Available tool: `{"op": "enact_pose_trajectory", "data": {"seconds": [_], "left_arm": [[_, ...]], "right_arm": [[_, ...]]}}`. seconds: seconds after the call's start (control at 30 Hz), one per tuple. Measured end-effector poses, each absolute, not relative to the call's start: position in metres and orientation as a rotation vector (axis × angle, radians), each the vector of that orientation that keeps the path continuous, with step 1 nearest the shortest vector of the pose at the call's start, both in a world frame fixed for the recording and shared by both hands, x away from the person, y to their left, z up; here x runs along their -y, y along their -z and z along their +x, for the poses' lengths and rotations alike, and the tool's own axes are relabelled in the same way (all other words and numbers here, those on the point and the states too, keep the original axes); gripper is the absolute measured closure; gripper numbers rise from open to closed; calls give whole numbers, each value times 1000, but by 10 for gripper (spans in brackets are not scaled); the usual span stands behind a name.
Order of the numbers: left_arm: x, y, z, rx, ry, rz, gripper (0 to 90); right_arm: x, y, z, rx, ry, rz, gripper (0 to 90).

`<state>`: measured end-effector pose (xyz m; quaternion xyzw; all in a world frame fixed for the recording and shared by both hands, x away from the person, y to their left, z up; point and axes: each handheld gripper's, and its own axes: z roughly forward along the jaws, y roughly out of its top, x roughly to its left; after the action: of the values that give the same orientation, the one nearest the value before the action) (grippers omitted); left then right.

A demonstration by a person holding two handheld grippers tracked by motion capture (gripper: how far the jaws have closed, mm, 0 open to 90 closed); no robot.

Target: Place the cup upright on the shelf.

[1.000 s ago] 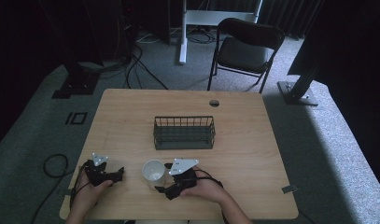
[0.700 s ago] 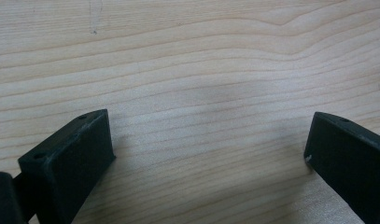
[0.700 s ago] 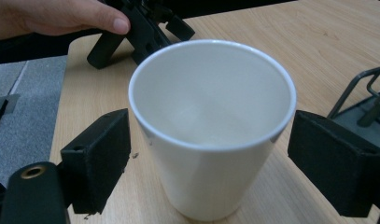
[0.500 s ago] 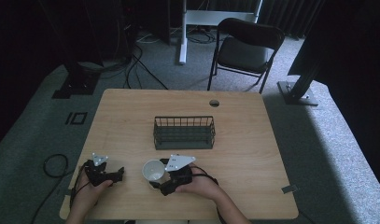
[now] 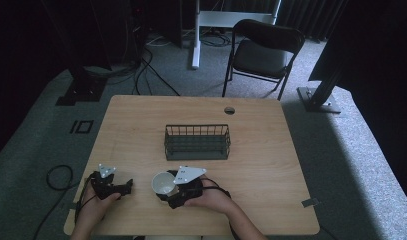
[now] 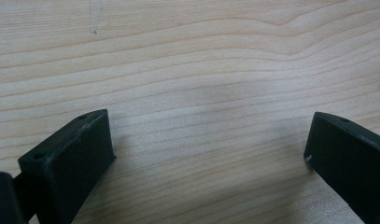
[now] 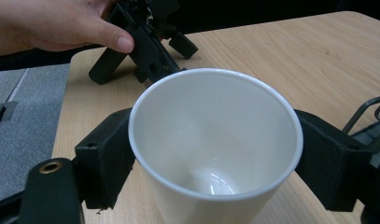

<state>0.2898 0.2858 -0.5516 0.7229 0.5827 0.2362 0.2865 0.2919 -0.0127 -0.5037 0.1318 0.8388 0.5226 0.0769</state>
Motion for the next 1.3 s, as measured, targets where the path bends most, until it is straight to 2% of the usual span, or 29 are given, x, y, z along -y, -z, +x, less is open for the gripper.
{"op": "enact_pose_trajectory", "data": {"seconds": [0.27,1.3], "left_arm": [[-286,552,290,-1558,-631,1930,15],[-286,552,290,-1557,-630,1932,14]], "right_arm": [[14,498,293,-2519,-1581,412,193],[30,429,311,-2355,-1665,449,195]]}}
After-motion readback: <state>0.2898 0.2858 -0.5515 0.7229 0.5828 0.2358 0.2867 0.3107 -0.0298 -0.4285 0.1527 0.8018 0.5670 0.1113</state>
